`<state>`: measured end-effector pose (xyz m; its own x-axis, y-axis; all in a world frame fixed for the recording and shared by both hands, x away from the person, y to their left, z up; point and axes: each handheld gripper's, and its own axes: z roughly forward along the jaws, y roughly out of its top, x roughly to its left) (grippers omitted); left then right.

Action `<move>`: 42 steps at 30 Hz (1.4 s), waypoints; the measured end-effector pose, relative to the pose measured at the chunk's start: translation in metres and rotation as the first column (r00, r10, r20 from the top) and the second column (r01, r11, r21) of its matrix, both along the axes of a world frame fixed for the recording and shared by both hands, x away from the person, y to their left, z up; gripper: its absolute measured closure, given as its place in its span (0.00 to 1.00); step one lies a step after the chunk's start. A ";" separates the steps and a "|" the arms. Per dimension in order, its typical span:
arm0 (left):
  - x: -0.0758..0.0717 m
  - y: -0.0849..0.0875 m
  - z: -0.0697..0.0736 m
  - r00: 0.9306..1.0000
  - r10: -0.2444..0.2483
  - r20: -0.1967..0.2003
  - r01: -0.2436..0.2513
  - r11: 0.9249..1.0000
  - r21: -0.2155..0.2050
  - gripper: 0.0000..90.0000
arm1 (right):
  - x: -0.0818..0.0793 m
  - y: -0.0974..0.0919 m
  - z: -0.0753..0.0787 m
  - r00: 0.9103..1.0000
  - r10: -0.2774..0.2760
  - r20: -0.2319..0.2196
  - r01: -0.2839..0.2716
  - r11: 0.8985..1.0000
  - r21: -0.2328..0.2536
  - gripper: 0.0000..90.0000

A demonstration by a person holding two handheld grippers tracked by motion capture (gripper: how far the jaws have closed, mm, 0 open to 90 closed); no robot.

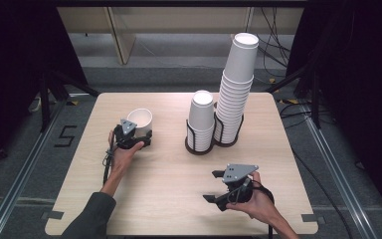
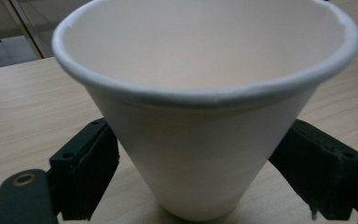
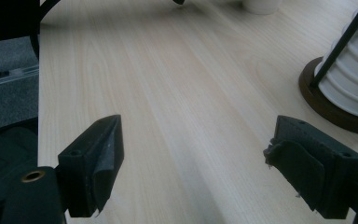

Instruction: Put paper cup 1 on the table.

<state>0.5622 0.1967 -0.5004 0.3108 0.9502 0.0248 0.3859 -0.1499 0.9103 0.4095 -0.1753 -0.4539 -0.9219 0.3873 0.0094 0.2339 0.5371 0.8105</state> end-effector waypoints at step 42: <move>-0.167 -0.015 0.052 0.981 -0.162 0.103 0.174 0.979 -0.109 0.16 | 0.029 -0.063 0.057 0.945 -0.326 0.037 0.316 0.935 0.160 0.19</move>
